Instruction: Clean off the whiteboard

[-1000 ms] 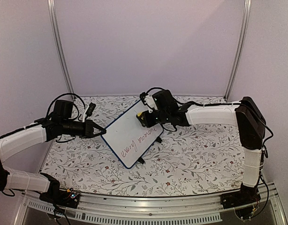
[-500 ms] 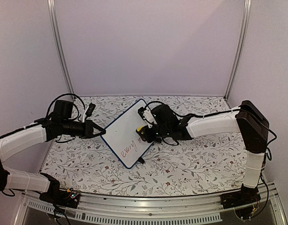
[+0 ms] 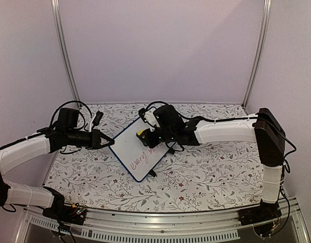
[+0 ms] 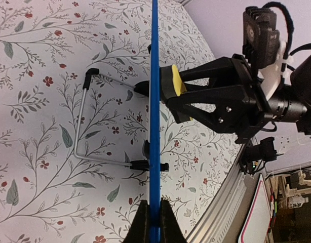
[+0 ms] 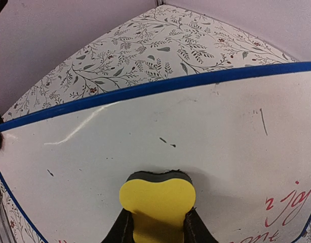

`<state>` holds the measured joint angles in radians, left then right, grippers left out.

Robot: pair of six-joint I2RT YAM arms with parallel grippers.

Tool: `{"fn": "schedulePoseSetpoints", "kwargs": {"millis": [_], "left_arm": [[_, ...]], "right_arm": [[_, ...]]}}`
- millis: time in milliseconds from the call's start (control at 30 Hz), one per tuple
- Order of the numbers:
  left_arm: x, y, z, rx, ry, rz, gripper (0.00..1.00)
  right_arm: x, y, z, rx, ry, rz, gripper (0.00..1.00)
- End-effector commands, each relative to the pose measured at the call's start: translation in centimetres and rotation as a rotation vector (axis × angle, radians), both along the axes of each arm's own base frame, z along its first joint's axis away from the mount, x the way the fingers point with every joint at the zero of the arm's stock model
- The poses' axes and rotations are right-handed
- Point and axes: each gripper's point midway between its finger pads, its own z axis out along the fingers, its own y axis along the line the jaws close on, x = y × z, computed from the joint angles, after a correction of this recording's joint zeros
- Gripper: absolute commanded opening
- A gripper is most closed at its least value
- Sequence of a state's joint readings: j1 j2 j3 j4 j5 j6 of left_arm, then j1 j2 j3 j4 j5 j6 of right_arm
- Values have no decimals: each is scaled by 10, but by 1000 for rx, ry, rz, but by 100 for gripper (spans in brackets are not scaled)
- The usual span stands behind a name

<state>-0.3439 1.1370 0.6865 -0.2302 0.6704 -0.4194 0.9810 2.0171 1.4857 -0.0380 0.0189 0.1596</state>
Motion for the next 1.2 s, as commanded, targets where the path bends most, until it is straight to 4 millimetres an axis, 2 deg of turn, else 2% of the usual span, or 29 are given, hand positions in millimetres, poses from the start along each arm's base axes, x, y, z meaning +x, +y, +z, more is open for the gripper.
{"fn": "schedulePoseSetpoints", "kwargs": {"millis": [0, 200, 367, 567, 733, 867, 967, 1167], "left_arm": [[-5, -6, 11, -33, -51, -50, 0], [-5, -7, 12, -35, -51, -53, 0], [-5, -6, 11, -35, -48, -51, 0], [-4, -6, 11, -33, -50, -49, 0], [-5, -6, 13, -34, -58, -51, 0], [-4, -6, 24, -43, -97, -61, 22], [-1, -3, 34, -40, -143, -40, 43], [16, 2, 54, -29, -143, 39, 69]], "right_arm": [[-4, -3, -28, -65, 24, -1, 17], [-15, -25, -57, -114, 55, -22, 17], [-20, -35, -63, -125, 61, -35, 17], [-20, -37, -57, -113, 57, -43, 17], [-13, -26, -31, -77, 28, -39, 17], [-13, -25, -3, -43, 6, -35, 17], [-14, -32, 10, -46, -15, -43, 17], [-11, -53, 47, -36, -69, -70, 18]]}}
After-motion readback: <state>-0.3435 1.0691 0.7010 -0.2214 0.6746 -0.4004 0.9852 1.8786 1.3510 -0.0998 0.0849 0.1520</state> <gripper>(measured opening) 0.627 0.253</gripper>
